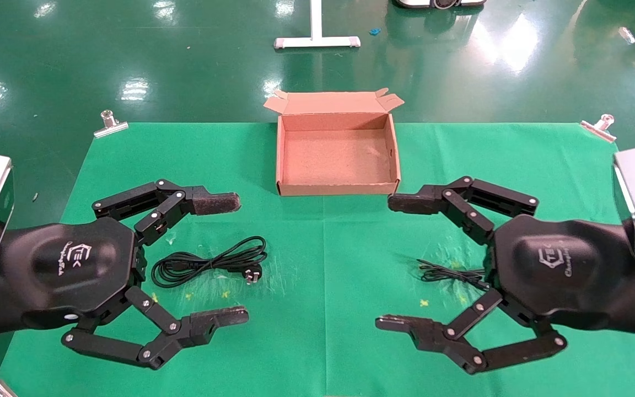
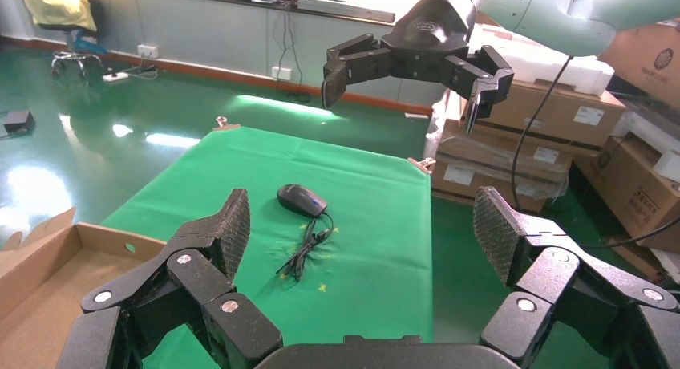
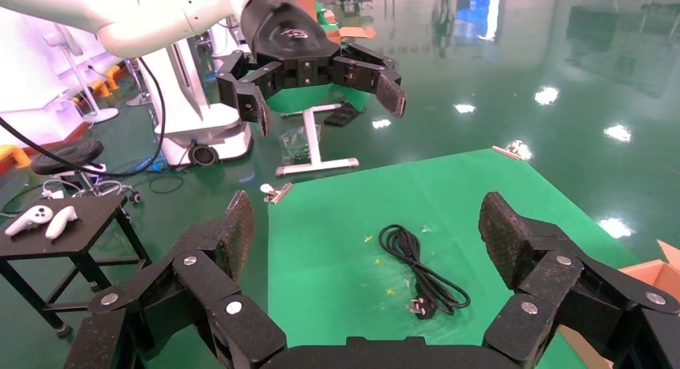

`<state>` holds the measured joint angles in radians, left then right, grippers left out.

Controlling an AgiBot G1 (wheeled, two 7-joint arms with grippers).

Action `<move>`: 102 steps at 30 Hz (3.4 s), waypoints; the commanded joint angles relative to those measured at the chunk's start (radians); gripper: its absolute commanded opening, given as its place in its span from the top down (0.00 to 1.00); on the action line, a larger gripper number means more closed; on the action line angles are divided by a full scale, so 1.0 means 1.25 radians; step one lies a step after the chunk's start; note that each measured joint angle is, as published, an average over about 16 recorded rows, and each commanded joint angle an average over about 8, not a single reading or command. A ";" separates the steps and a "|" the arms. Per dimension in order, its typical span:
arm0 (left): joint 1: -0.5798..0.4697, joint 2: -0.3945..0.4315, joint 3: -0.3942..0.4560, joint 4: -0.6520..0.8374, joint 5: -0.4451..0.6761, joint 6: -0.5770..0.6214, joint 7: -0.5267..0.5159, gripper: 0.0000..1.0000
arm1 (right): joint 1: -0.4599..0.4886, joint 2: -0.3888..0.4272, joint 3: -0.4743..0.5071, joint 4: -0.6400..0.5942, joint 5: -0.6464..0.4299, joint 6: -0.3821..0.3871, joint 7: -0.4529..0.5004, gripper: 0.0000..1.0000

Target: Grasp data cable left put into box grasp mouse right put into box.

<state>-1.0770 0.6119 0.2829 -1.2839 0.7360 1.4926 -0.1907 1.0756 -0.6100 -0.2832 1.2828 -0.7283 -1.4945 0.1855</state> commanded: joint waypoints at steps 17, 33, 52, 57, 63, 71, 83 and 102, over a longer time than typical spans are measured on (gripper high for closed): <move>-0.007 -0.007 0.006 -0.009 0.024 -0.005 -0.002 0.00 | 0.001 0.005 -0.004 0.003 -0.014 0.001 -0.001 0.00; -0.191 0.020 0.180 -0.059 0.480 -0.008 -0.103 0.00 | 0.142 0.023 -0.142 0.057 -0.384 0.022 0.135 0.00; -0.309 0.227 0.372 -0.055 0.980 -0.071 -0.238 0.00 | 0.151 0.051 -0.144 0.059 -0.388 0.019 0.153 0.00; -0.308 0.256 0.397 -0.056 1.085 -0.101 -0.292 0.00 | 0.152 0.055 -0.144 0.060 -0.386 0.018 0.151 0.00; -0.297 0.283 0.417 -0.059 1.214 -0.150 -0.357 0.00 | 0.150 0.063 -0.144 0.059 -0.383 0.019 0.150 0.00; -0.268 0.311 0.434 -0.061 1.312 -0.190 -0.418 0.00 | 0.144 0.071 -0.145 0.059 -0.381 0.023 0.148 0.00; -0.265 0.316 0.432 -0.061 1.321 -0.193 -0.437 0.00 | 0.141 0.068 -0.151 0.059 -0.386 0.029 0.151 0.00; -0.282 0.319 0.424 -0.061 1.310 -0.179 -0.448 0.00 | 0.137 0.059 -0.166 0.058 -0.416 0.048 0.161 0.00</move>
<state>-1.4288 1.0107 0.8124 -1.3602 2.3740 1.2673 -0.7502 1.2467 -0.5343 -0.4928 1.3549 -1.2573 -1.4327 0.3902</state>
